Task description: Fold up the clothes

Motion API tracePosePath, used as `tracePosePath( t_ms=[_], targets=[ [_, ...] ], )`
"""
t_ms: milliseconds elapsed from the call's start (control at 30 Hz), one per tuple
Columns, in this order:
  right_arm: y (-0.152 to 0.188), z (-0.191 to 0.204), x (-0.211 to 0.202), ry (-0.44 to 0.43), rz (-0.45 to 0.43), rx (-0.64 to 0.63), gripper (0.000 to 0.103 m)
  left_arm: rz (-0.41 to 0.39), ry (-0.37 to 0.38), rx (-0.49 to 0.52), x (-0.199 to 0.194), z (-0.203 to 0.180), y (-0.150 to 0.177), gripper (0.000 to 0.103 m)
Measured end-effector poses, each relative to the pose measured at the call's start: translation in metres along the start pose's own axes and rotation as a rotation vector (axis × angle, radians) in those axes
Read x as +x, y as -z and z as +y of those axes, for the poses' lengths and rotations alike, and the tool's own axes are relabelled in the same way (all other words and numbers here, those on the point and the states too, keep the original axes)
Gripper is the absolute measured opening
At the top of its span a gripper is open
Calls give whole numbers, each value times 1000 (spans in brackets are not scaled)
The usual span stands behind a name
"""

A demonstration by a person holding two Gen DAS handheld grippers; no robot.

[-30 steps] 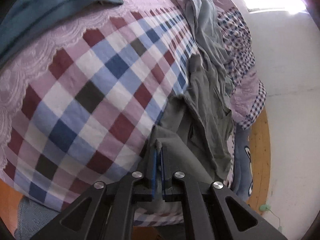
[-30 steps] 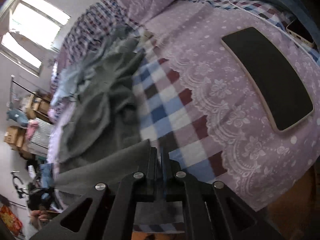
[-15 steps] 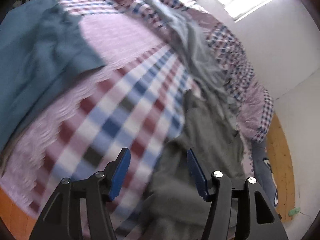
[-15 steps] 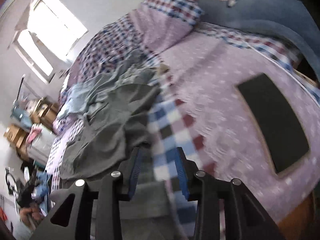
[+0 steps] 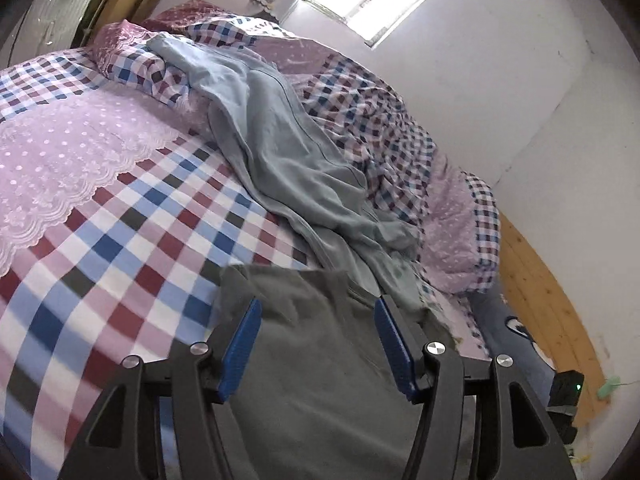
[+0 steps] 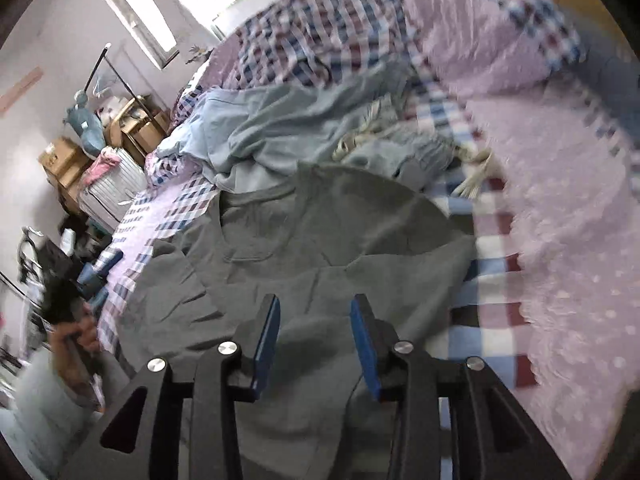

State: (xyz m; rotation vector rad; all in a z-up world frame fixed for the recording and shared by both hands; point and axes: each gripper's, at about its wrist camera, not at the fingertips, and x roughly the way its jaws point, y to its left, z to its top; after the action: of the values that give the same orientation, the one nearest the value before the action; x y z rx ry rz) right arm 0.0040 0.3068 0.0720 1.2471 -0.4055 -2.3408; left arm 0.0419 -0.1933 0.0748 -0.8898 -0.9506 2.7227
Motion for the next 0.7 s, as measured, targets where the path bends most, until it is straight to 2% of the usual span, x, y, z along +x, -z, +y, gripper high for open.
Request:
tracePosePath(
  t_ms=[100, 233, 400, 467, 500, 533, 567, 700],
  targets=[
    [1, -15, 12, -6, 37, 27, 41, 4, -36, -19, 8, 12, 4, 63],
    [2, -28, 22, -7, 70, 56, 41, -24, -81, 38, 12, 13, 8, 63],
    [8, -28, 38, -14, 117, 31, 42, 31, -100, 41, 28, 17, 16, 63],
    [8, -22, 39, -20, 114, 0, 38, 48, -111, 53, 33, 15, 20, 63],
    [8, -19, 38, -25, 106, -17, 30, 57, -117, 60, 35, 15, 21, 63],
    [6, -15, 35, -27, 94, -32, 7, 58, -120, 59, 35, 15, 22, 63],
    [5, -11, 33, -28, 81, -46, 1, 58, -122, 57, 34, 16, 22, 63],
    [-3, 6, 16, -52, 18, -84, 1, 59, -128, 26, 34, 22, 22, 63]
  ],
)
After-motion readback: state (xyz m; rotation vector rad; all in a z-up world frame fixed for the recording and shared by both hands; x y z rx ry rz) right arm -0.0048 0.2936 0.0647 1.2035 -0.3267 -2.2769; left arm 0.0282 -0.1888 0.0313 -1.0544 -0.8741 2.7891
